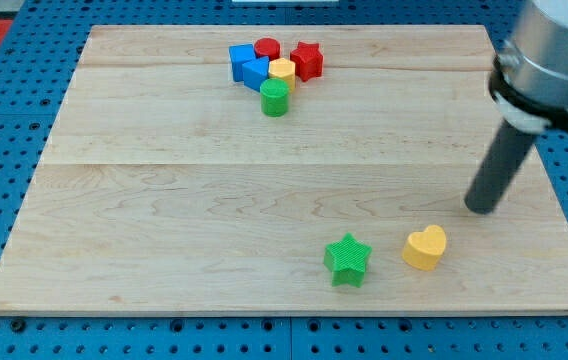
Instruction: Push the yellow heart into the yellow hexagon
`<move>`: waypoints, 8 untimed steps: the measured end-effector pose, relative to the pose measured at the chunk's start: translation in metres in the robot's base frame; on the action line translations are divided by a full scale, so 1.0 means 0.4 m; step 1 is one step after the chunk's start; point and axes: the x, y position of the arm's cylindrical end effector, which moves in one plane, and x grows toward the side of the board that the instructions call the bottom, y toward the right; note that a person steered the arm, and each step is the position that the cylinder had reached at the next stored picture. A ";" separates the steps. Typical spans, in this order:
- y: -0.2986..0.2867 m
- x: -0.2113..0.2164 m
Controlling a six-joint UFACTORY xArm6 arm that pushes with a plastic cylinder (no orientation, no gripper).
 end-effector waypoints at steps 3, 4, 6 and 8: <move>-0.395 0.034; -0.449 -0.035; -0.457 -0.211; -0.468 -0.300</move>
